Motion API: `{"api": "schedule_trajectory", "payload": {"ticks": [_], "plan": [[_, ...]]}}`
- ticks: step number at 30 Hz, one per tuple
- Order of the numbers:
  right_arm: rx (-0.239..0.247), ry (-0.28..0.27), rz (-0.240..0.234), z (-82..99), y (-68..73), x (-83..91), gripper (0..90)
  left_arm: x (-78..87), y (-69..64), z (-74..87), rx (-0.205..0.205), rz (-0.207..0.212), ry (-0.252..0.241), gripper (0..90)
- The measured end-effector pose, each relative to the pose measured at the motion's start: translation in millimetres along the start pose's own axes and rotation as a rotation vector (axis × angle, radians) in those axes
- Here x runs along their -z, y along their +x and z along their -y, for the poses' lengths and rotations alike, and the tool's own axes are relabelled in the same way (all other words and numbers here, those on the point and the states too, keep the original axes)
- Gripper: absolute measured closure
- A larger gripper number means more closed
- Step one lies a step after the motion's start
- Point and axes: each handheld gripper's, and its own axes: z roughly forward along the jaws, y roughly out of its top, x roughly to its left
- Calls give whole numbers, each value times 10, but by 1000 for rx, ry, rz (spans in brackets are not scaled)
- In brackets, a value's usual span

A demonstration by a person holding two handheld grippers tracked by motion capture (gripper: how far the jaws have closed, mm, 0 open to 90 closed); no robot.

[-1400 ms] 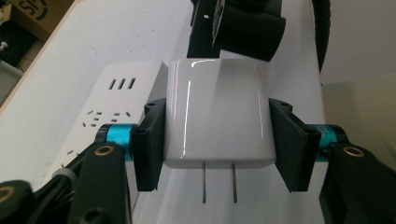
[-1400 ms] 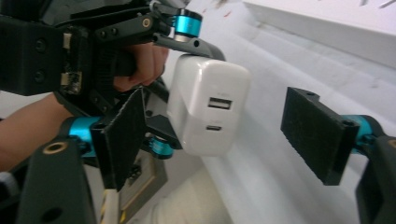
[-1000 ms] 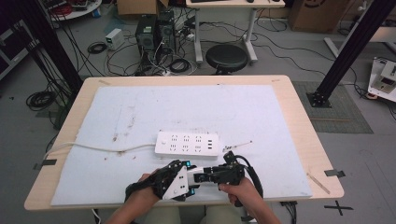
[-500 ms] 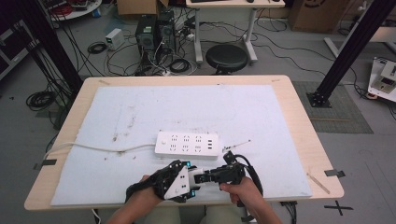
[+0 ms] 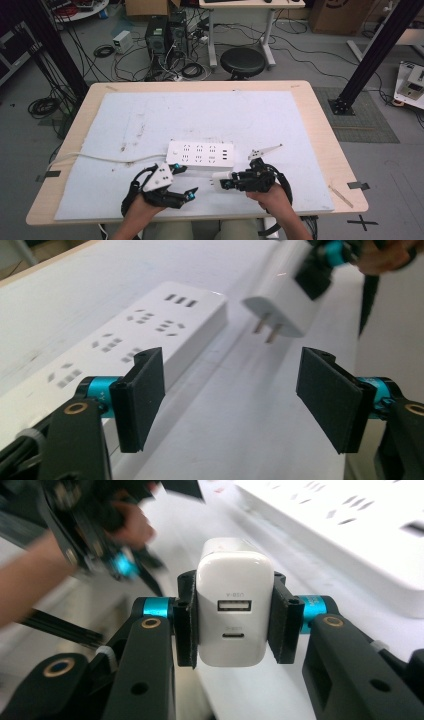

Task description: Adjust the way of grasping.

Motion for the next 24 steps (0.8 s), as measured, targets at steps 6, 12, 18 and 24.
{"api": "schedule_trajectory", "payload": {"ticks": [6,12,18,24], "plan": [[86,37,133,-50,39,194,636,161,173,55,91,-102,-41,252],[121,78,228,-98,17,394,636,266,243,106,125,-139,-62,252],[204,192,350,-166,6,545,636,317,258,145,138,-148,-67,252],[268,267,420,-221,-9,668,635,381,279,125,141,-160,-74,252]]}}
